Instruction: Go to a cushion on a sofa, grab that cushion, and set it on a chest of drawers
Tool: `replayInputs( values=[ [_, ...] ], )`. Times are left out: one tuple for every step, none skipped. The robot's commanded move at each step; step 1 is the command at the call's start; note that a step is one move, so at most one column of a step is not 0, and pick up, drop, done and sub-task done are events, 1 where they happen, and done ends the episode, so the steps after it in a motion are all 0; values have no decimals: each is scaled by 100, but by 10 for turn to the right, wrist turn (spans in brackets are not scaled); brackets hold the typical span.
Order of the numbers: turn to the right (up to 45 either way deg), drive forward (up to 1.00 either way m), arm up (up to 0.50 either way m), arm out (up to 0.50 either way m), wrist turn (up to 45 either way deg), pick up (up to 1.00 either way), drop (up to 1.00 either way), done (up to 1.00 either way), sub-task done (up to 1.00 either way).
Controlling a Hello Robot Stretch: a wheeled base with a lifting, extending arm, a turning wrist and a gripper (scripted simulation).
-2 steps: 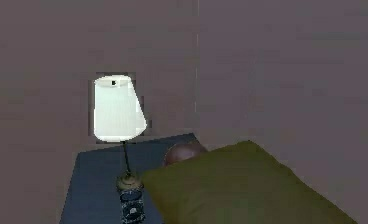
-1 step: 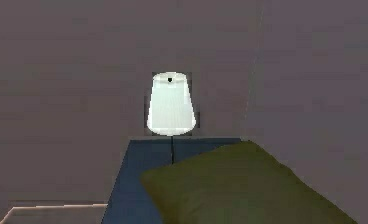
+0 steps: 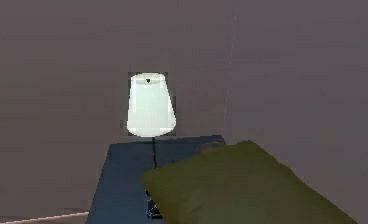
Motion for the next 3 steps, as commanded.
replayInputs(
  values=[
    [-60, 0, 0, 0, 0, 0, 0, 0, 0],
    [90, 0, 0, 0, 0, 0, 0, 0, 0],
    [-60, 0, 0, 0, 0, 0, 0, 0, 0]
  ],
)
